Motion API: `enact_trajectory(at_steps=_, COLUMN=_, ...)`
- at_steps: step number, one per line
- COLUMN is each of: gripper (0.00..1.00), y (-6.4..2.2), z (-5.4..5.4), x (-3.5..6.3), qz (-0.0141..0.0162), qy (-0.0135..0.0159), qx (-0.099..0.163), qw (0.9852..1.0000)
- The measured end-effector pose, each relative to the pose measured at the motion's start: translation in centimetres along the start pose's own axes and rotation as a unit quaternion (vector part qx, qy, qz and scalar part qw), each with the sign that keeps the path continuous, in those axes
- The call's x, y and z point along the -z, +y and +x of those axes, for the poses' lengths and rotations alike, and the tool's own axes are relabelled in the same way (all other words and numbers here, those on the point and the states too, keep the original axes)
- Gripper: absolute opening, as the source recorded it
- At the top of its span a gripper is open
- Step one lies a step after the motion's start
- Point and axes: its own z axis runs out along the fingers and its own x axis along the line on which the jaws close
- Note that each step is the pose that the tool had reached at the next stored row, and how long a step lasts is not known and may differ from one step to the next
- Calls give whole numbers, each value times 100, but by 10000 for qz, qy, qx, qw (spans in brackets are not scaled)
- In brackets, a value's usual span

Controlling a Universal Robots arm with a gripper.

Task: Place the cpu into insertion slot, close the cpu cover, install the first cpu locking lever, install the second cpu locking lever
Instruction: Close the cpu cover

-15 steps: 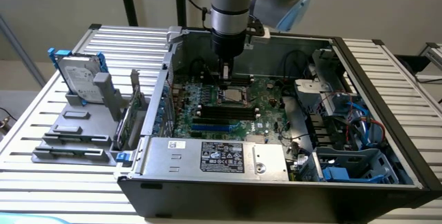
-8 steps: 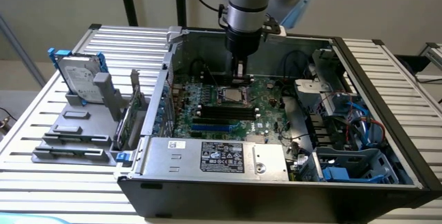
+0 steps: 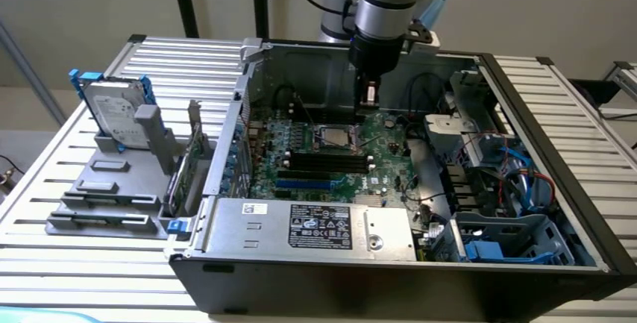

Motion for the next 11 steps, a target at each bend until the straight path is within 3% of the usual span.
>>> enact_trajectory(at_steps=7, gripper=11, y=317, z=5, x=99, qz=67, qy=13, qx=-2, qw=10000)
enact_trajectory(at_steps=11, gripper=11, y=499, z=12, x=102, qz=76, qy=36, qx=-1, qw=10000)
